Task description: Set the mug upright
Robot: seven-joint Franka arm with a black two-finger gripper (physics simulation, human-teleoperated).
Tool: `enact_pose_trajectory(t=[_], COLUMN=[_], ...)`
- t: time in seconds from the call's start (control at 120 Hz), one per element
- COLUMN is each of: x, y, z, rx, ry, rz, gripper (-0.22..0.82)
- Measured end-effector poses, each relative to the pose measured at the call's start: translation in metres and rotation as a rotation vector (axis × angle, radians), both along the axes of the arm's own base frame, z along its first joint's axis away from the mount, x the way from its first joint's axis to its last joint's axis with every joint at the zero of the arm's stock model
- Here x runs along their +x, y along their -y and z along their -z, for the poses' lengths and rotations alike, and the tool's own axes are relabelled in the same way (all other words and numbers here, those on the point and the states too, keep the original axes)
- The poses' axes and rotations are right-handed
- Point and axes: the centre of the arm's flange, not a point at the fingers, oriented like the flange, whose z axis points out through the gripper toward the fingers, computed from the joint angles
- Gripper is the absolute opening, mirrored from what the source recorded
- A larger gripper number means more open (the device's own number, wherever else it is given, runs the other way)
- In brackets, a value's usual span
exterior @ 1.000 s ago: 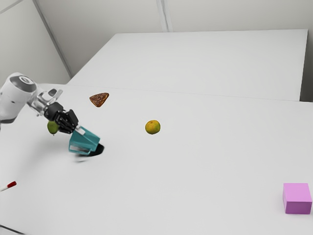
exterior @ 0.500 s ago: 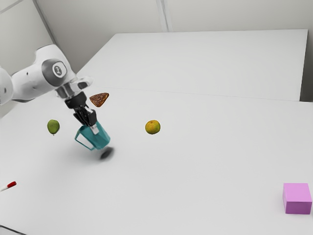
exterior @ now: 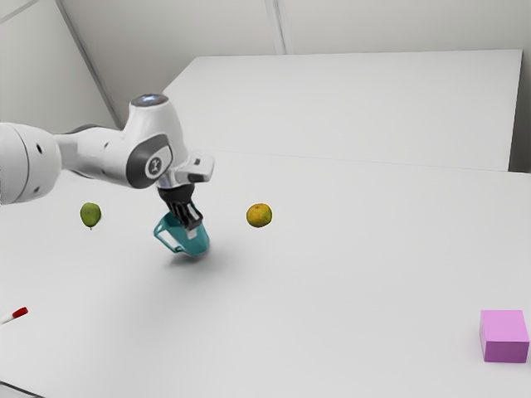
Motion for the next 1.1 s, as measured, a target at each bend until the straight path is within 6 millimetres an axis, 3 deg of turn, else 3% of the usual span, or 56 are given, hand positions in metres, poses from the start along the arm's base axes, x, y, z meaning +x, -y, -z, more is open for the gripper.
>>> enact_pose_trajectory(t=[0.125, 0.292, 0.425, 0.542, 0.683, 0.95, 1.1], x=[0.003, 0.005, 0.004, 0.001, -0.001, 0.025, 0.024], y=[0.021, 0.023, 0.024, 0.024, 0.023, 0.023, 0.022], z=[0.012, 0.014, 0.005, -0.029, -0.067, -0.204, -0.244], rx=[0.028, 0.043, 0.037, 0.026, 0.017, -0.041, -0.051], ry=[0.005, 0.015, 0.028, 0.073, 0.114, 0.199, 0.198], rz=[0.016, -0.023, -0.056, -0.085, -0.115, -0.179, -0.170], gripper=[-0.18, -0.17, 0.12, 0.33, 0.46, 0.56, 0.58])
